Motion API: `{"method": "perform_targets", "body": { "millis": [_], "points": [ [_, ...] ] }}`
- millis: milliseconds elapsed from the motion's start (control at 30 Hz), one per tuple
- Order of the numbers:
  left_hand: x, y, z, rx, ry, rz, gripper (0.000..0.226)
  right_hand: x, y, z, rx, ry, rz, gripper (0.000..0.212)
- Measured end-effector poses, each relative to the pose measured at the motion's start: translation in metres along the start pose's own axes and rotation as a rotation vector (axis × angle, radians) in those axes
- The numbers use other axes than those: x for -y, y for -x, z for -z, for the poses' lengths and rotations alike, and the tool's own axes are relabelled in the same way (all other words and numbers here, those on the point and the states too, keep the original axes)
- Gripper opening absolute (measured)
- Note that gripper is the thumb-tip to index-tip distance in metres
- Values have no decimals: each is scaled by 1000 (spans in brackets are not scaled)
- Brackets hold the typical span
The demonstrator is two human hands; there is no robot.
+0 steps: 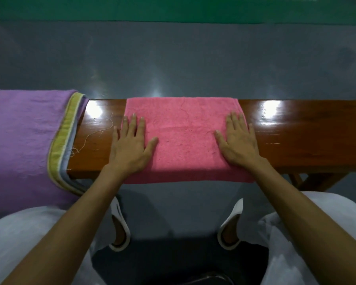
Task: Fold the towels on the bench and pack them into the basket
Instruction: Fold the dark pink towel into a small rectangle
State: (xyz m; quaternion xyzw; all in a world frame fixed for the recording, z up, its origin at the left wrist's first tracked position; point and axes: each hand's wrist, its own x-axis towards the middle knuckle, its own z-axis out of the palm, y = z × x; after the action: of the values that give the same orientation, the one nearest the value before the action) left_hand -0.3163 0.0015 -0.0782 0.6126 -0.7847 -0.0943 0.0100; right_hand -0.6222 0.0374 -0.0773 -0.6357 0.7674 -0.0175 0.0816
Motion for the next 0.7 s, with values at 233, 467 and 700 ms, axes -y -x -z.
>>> {"method": "perform_targets", "body": {
  "millis": [233, 467, 700],
  "points": [
    [4, 7, 22, -155, 229, 29, 56, -10, -1, 12, -75, -105, -7, 70],
    [15, -1, 24, -339, 311, 281, 33, -19, -7, 31, -287, -299, -112, 45],
    [16, -5, 21, -310, 362, 312, 37, -24, -4, 32, -273, -259, -320, 37]
  ]
}}
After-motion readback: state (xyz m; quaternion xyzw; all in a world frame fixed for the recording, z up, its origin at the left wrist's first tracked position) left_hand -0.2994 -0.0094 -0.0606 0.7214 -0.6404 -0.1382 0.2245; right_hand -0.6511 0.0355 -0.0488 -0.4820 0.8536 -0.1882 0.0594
